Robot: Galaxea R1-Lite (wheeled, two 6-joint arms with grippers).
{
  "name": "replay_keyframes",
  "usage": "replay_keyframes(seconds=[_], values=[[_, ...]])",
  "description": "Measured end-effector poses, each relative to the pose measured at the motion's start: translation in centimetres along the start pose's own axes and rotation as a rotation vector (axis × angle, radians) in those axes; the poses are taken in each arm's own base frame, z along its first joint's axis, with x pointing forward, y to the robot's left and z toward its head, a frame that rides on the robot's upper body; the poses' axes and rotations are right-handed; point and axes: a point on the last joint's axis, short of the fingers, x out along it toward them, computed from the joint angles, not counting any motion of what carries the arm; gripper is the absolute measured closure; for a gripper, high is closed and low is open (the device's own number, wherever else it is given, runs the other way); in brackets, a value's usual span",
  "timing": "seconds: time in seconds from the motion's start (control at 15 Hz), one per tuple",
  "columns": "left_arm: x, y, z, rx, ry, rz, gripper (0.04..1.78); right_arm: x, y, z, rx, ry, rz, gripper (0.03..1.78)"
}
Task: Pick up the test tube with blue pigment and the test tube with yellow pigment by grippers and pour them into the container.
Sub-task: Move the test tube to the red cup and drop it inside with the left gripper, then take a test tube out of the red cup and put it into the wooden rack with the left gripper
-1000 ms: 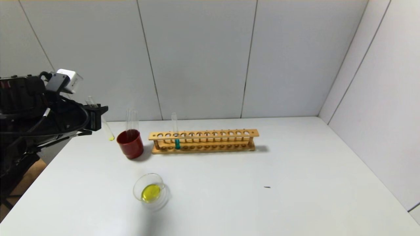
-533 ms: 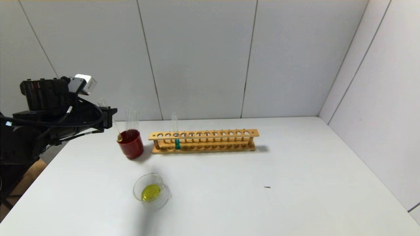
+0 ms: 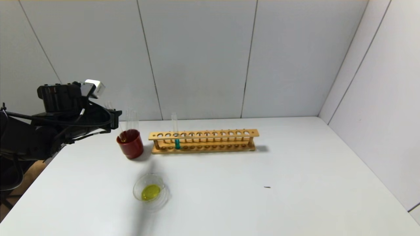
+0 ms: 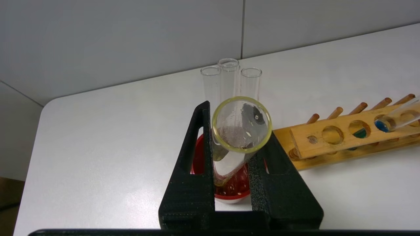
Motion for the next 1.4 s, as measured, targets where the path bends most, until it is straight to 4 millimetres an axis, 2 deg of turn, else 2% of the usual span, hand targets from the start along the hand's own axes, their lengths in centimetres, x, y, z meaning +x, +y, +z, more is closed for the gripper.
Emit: replay_keyframes(seconds=[0.6,0.73,0.93,1.2,1.4], values=[[1.6,0.0,-2.0,-0.003,0.063,-0.009,1.48,0.0,0.0,0.0,0.0,0.0,0.0,0.06],[2.0,0.0,-2.5,-0.005,0.076,-0.01,1.43,0.0,0.0,0.0,0.0,0.0,0.0,0.06],[2.5,0.0,-3.1,-0.012,0.095,-0.008,1.16,0.0,0.0,0.0,0.0,0.0,0.0,0.06],[2.9,0.1,-3.4,-0.008,0.086,-0.007,0.5,0.0,0.0,0.0,0.0,0.0,0.0,0.06],[2.8,0.1,-2.9,0.0,0.051,-0.002,0.17,0.0,0.0,0.0,0.0,0.0,0.0,0.06]])
